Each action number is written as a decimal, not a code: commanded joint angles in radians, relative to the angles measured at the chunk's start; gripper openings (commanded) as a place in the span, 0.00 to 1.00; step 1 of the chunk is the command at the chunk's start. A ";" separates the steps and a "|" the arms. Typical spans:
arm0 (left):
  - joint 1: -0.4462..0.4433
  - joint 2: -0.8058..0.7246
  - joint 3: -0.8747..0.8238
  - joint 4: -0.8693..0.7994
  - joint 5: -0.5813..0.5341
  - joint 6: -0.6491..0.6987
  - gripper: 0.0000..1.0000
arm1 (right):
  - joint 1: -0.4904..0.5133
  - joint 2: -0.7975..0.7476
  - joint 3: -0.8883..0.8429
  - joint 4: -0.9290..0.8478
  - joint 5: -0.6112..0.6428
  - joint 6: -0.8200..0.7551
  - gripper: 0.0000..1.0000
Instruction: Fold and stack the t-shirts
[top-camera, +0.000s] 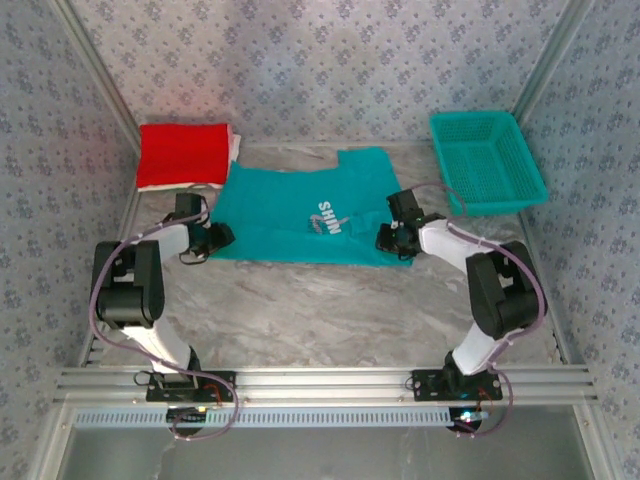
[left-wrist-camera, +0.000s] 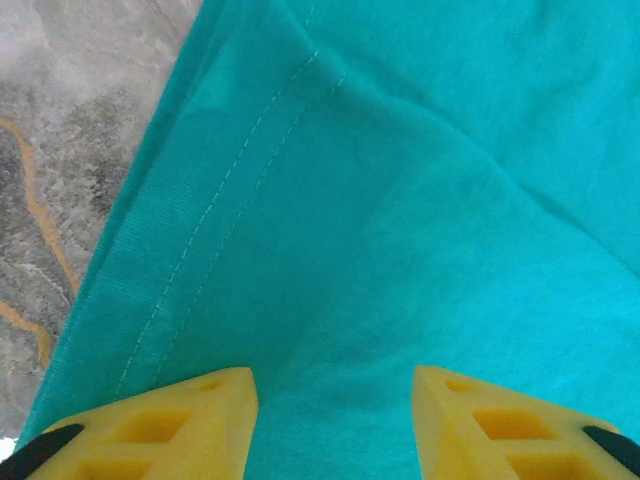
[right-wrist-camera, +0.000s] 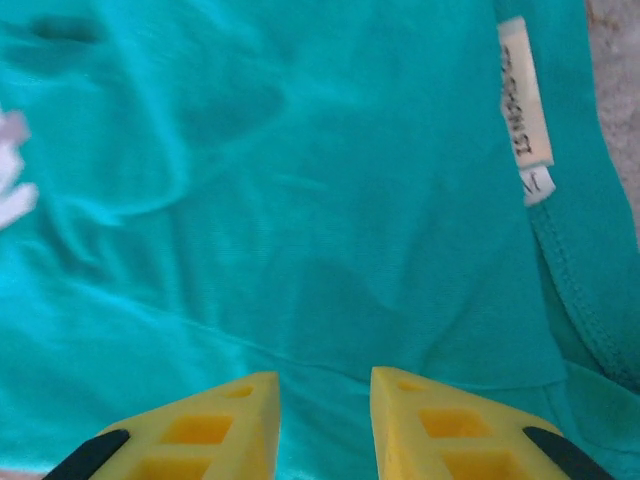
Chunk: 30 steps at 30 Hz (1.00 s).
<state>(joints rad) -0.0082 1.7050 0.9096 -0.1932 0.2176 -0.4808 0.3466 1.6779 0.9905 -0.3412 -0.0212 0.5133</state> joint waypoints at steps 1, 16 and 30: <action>0.006 0.017 -0.023 0.015 0.044 -0.018 0.46 | -0.012 0.062 0.038 -0.105 0.034 0.031 0.31; -0.014 -0.343 -0.405 -0.052 0.062 -0.153 0.44 | -0.060 -0.153 -0.184 -0.254 0.014 0.072 0.30; -0.082 -0.515 -0.264 -0.126 -0.013 -0.123 0.45 | 0.051 -0.126 0.068 -0.195 -0.031 0.060 0.30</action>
<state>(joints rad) -0.0856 1.1282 0.6094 -0.3328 0.2192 -0.6315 0.3744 1.4796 1.0122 -0.5629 -0.0330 0.5686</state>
